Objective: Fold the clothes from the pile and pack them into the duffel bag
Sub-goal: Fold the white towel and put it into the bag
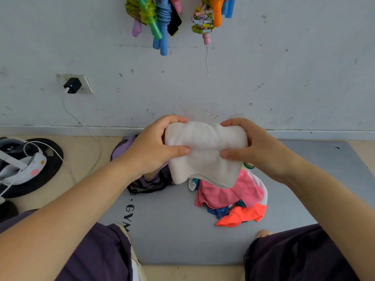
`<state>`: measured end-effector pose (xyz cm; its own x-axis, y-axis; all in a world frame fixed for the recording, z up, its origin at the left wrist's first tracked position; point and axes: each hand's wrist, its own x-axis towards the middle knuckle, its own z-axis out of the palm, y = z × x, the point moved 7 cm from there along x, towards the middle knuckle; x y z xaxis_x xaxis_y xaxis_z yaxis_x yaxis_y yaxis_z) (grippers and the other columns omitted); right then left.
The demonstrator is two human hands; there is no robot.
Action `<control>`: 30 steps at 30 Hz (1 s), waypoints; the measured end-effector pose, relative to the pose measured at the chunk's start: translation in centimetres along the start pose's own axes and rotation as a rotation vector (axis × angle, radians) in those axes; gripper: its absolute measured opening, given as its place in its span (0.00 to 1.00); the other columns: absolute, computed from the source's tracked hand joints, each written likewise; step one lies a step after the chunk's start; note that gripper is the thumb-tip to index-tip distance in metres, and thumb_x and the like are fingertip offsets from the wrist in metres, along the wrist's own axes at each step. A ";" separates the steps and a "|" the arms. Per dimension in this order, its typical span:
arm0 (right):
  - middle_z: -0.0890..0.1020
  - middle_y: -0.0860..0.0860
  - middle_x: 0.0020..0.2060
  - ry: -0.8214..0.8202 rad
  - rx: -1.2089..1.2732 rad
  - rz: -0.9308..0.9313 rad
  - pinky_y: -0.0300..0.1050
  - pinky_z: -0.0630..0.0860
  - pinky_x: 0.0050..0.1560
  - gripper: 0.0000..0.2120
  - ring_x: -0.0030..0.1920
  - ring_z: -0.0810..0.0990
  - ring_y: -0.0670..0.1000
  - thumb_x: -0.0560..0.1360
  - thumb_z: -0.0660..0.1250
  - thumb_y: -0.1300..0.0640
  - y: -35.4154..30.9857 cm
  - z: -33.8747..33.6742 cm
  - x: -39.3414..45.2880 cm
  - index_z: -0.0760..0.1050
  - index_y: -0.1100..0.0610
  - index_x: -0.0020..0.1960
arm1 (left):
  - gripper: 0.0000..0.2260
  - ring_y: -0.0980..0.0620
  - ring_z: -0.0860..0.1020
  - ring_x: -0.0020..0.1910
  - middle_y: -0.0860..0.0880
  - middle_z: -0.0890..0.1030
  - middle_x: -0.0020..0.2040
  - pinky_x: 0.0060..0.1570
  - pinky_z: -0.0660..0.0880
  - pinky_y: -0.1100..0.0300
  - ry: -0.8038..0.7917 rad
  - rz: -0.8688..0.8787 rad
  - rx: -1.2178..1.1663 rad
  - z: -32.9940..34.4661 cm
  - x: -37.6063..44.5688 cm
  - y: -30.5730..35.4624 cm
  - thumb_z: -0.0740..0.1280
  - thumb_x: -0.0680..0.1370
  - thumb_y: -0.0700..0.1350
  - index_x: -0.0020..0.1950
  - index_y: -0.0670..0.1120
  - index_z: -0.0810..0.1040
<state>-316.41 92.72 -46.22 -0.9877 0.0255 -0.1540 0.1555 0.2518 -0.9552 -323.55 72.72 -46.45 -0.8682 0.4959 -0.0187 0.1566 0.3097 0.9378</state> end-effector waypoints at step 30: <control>0.80 0.46 0.44 0.269 -0.327 -0.448 0.35 0.73 0.45 0.07 0.46 0.78 0.43 0.73 0.73 0.54 -3.4 2.7 -2.2 0.76 0.54 0.47 | 0.24 0.45 0.81 0.59 0.44 0.82 0.60 0.57 0.79 0.47 -0.022 -0.353 -0.731 3.1 -0.2 -2.0 0.70 0.73 0.49 0.68 0.44 0.75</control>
<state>-314.69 89.18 -43.36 -0.9317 0.0808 0.3541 -0.2460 0.5769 -0.7789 -322.26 74.56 -49.36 -0.7986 0.4860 -0.3551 -0.4783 -0.1543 0.8645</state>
